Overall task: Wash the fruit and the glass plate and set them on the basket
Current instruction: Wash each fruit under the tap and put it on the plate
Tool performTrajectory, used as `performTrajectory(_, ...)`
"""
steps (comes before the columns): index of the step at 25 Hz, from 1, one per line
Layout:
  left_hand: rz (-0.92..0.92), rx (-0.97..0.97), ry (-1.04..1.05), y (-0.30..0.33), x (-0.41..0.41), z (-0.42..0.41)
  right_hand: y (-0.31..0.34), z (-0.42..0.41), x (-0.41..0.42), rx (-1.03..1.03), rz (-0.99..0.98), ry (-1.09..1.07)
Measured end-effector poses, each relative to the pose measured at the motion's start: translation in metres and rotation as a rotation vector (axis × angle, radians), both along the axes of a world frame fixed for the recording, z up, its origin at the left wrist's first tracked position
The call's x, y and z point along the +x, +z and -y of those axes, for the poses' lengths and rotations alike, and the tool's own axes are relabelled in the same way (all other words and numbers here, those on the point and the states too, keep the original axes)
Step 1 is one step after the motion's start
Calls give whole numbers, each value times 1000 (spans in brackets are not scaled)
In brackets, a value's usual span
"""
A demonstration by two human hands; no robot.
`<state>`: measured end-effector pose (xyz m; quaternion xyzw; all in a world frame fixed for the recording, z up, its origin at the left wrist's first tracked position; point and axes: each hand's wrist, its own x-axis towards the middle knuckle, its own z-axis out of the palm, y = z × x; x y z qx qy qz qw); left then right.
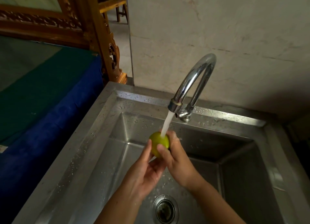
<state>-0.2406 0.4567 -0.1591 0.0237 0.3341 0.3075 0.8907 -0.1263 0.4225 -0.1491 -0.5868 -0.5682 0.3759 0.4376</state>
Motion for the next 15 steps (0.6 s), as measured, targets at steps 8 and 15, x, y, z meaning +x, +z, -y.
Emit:
performTrajectory(8,-232,221,97,-8,10,13,3,-10,-3,-101,-282,-159)
performTrajectory(15,-412,392,64,2,13,14,7,1,-2,-100,-554,-171)
